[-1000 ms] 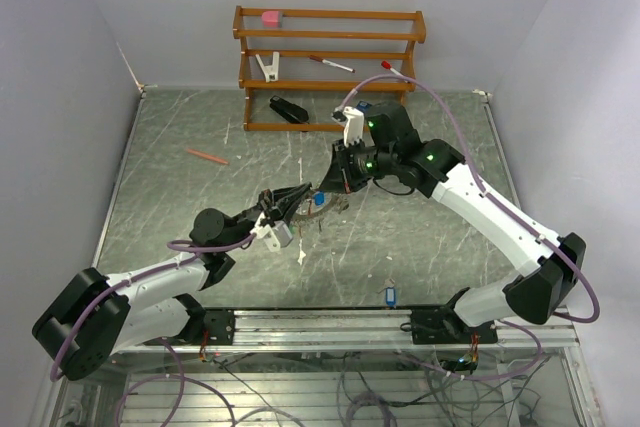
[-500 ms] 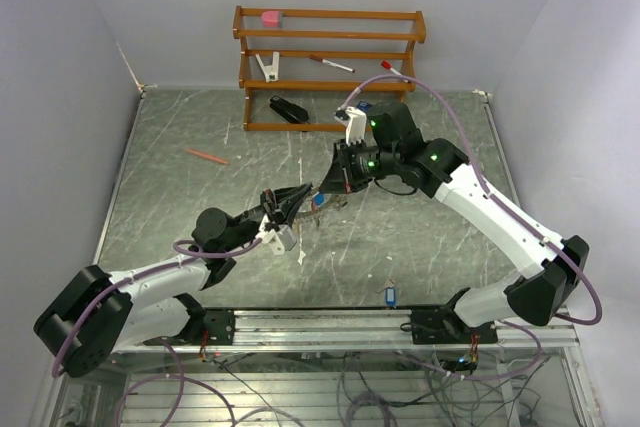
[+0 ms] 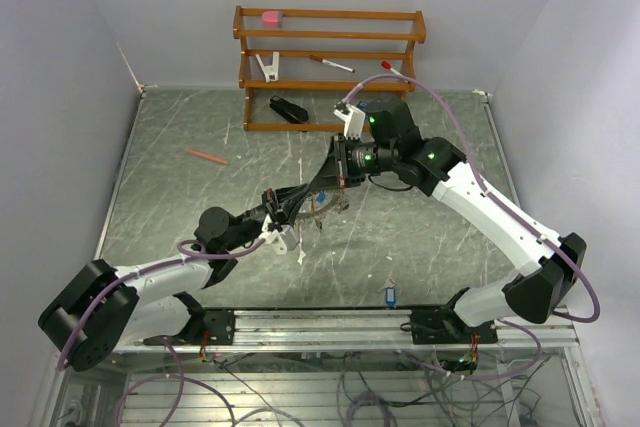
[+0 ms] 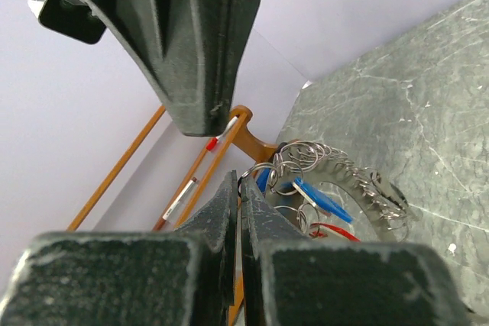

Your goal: Put the keys on the keyring

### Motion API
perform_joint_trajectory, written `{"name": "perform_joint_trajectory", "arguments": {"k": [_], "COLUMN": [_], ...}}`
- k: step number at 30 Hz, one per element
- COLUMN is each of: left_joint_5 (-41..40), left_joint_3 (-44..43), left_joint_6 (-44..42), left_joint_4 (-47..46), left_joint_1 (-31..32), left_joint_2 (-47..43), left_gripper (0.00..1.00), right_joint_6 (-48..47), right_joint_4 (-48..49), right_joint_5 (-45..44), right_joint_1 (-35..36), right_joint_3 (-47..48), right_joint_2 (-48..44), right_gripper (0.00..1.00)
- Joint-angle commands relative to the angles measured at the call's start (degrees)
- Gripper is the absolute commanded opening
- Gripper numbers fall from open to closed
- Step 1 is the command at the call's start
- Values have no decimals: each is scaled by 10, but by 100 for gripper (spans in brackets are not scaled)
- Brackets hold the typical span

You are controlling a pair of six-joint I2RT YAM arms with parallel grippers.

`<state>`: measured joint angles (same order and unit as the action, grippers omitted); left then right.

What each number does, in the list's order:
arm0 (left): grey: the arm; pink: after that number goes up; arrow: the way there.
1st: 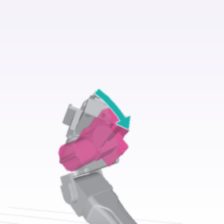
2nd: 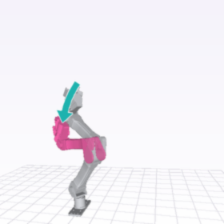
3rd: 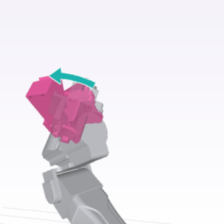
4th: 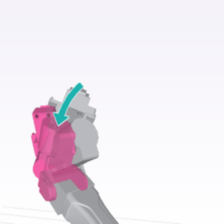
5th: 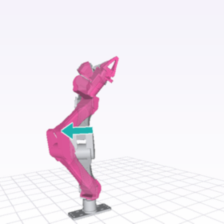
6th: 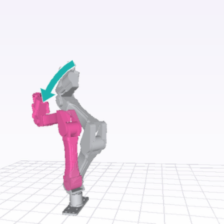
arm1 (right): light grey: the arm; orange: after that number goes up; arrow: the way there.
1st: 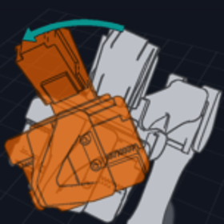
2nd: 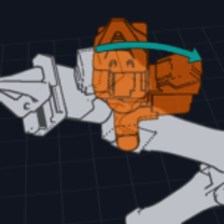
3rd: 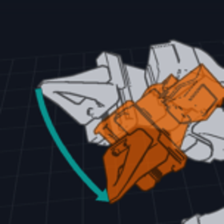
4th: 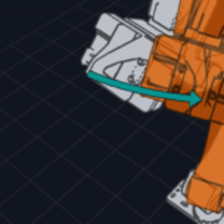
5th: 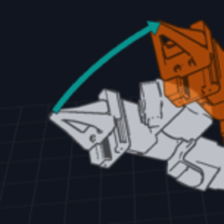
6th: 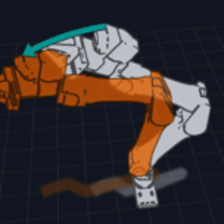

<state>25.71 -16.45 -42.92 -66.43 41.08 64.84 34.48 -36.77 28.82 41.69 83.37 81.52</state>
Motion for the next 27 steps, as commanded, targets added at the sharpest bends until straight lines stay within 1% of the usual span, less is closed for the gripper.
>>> {"name": "perform_joint_trajectory", "arguments": {"k": [1,5,8,9,10,11,13,15,16,19,23,27], "left_joint_5": [-11,-25,-36,-37,-38,-39,-41,-48,-51,-50,-38,-31], "left_joint_3": [-17,-16,-9,-7,-7,-7,-8,-10,-11,-15,-17,-24], "left_joint_6": [15,19,22,24,27,30,32,34,35,40,51,58], "left_joint_4": [-70,-66,-66,-67,-67,-67,-63,-61,-57,-51,-50,-35], "left_joint_1": [5,7,6,6,6,7,6,6,7,6,7,7], "left_joint_2": [2,0,-6,-8,-10,-11,-14,-16,-17,-15,-18,-22], "left_gripper": [7,7,7,7,7,7,7,7,7,7,7,7], "right_joint_6": [49,45,-7,-25,-40,-55,-71,-71,-69,-69,-103,-155], "right_joint_4": [41,29,-12,-26,-37,-47,-50,-24,-5,51,97,122], "right_joint_5": [19,3,-40,-55,-68,-83,-95,-87,-82,-119,-157,-177], "right_joint_1": [2,2,-4,-7,-9,-11,-11,-11,-10,1,11,12], "right_joint_3": [16,25,41,42,38,32,6,-48,-71,-132,-156,-151], "right_joint_2": [5,4,-9,-13,-16,-20,-34,-62,-82,-135,-156,-154], "right_gripper": [0,0,0,3,11,16,21,27,28,30,31,30]}}
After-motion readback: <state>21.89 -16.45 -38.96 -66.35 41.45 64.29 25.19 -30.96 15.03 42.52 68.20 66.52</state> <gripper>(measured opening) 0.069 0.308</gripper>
